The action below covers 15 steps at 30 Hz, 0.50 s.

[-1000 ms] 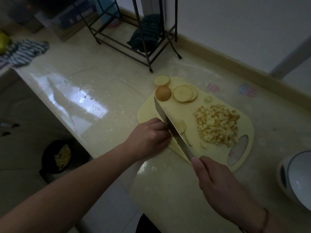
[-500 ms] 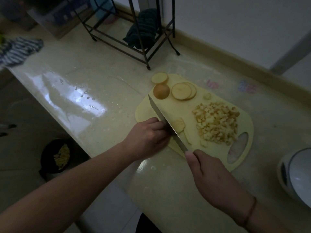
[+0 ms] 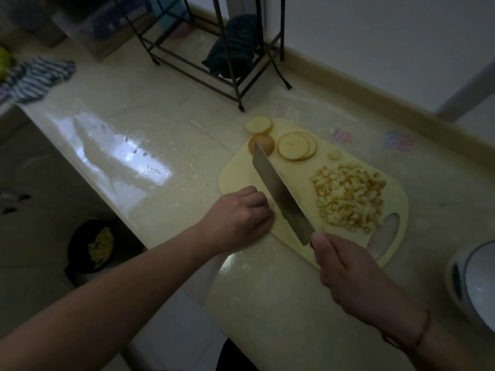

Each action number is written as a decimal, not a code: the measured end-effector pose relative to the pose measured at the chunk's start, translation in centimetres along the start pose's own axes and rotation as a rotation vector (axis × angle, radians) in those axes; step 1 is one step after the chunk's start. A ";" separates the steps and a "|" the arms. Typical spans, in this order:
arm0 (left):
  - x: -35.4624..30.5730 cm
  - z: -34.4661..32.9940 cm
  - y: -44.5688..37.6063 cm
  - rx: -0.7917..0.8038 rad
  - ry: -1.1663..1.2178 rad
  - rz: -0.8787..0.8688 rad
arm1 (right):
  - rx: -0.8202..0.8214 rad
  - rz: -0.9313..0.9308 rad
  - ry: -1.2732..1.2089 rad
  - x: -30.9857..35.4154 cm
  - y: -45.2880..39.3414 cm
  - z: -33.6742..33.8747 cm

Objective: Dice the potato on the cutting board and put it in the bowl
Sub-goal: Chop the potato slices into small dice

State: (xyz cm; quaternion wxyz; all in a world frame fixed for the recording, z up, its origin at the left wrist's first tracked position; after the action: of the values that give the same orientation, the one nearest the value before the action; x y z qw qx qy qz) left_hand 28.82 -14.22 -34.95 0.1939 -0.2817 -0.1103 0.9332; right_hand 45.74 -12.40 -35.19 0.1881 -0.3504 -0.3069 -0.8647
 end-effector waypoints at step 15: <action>0.4 0.6 1.0 0.012 -0.006 -0.011 | -0.008 0.105 0.081 1.4 1.6 -0.7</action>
State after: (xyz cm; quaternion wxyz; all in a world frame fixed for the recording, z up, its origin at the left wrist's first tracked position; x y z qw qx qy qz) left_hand 27.92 -15.06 -34.99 0.2006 -0.2770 -0.1068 0.9336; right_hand 45.32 -14.21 -33.91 0.2440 -0.3315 -0.2766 -0.8684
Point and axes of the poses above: each hand's wrist, its own y-axis away from the middle knuckle, its own z-axis out of the back of the hand, x = y × z, the point moved 8 cm from there along -y, towards the middle knuckle, and after that the axes turned 8 degrees about y, right-handed, at the moved point
